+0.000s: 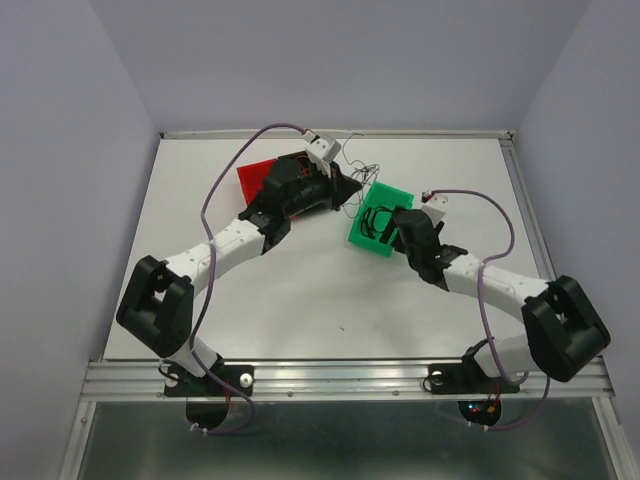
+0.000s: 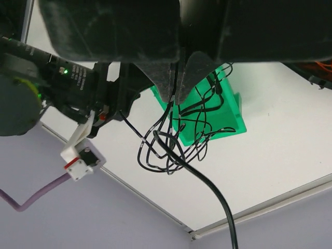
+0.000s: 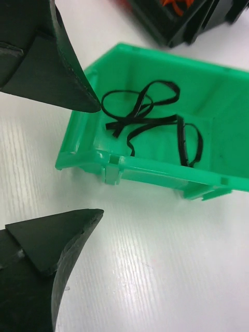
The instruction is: Untangle the cables
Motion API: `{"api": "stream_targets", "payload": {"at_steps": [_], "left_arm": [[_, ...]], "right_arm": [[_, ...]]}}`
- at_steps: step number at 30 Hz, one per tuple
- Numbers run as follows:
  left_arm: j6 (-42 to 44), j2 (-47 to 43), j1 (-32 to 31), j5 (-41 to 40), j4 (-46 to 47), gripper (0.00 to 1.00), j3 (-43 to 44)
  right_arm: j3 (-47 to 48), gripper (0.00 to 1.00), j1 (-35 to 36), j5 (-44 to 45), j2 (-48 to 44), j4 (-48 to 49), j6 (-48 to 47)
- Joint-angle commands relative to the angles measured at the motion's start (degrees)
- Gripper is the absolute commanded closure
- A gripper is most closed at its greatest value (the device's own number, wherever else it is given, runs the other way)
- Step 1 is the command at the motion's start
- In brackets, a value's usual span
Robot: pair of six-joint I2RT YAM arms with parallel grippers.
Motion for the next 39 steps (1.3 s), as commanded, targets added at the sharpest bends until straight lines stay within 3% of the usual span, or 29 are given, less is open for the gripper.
{"api": "stream_targets", "payload": {"at_steps": [1, 8, 17, 22, 30, 39], "left_arm": [[-6.17, -6.76, -0.36, -2.52, 8.92, 1.0, -3.55], [-12.14, -6.77, -3.34, -5.15, 14.82, 1.0, -5.32], [-16.64, 1.75, -8.61, -16.75, 9.2, 1.0, 1.8], [-17.95, 7.9, -11.43, -28.45, 3.93, 1.0, 6.37], [-11.82, 18.1, -11.61, -33.63, 2.86, 1.0, 10.59], [-4.17, 21.01, -12.83, -34.16, 1.99, 1.0, 10.33]], "right_arm": [[-4.76, 0.2, 0.05, 2.37, -10.28, 4.09, 1.42], [-9.87, 0.2, 0.05, 5.8, -20.84, 4.0, 0.46], [-12.6, 0.2, -0.03, 12.92, -27.79, 0.66, 2.13], [-13.74, 0.2, -0.03, 13.19, -30.51, 0.14, 2.3], [-14.97, 0.2, -0.03, 13.54, -34.81, -1.01, 2.04], [-16.03, 0.19, -0.03, 14.5, -36.58, -1.71, 1.43]]}}
